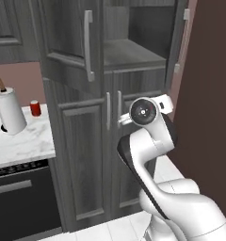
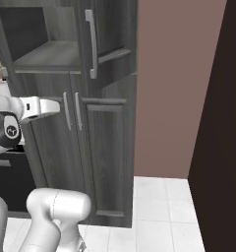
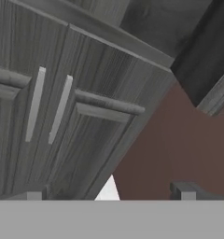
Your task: Close all open cabinet doors.
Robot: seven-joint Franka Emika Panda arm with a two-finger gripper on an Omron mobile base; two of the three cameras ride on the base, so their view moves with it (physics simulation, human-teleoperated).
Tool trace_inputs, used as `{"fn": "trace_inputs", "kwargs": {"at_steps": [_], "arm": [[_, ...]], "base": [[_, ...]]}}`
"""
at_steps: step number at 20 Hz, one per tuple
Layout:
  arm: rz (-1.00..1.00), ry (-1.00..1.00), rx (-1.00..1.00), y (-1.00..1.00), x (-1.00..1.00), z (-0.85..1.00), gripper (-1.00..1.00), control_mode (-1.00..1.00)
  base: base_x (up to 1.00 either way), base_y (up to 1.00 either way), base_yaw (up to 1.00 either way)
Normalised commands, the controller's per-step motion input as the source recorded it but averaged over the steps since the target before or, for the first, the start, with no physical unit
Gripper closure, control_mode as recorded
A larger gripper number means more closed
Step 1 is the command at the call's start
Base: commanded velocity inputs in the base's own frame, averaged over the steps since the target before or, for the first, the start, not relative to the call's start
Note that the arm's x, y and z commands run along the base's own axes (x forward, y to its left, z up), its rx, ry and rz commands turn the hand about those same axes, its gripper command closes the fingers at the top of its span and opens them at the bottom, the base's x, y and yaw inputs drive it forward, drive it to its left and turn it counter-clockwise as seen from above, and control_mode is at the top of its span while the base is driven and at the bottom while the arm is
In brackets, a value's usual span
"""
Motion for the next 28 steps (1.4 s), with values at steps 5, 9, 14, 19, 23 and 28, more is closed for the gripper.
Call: {"fn": "trace_inputs", "kwargs": {"at_steps": [5,9,14,19,23,28], "arm": [[0.00,0.00,0.00,0.00,0.00,0.00,-1.00,1.00],[0.00,0.00,0.00,0.00,0.00,0.00,-1.00,1.00],[0.00,0.00,0.00,0.00,0.00,0.00,-1.00,1.00],[0.00,0.00,0.00,0.00,0.00,0.00,-1.00,1.00],[0.00,0.00,0.00,0.00,0.00,0.00,-1.00,1.00],[0.00,0.00,0.00,0.00,0.00,0.00,-1.00,1.00]], "base": [[0.43,-0.06,-0.02],[0.38,-0.09,0.00],[0.39,-0.12,0.00],[0.33,-0.20,0.00],[0.23,-0.27,0.00],[0.25,-0.18,0.00]]}}
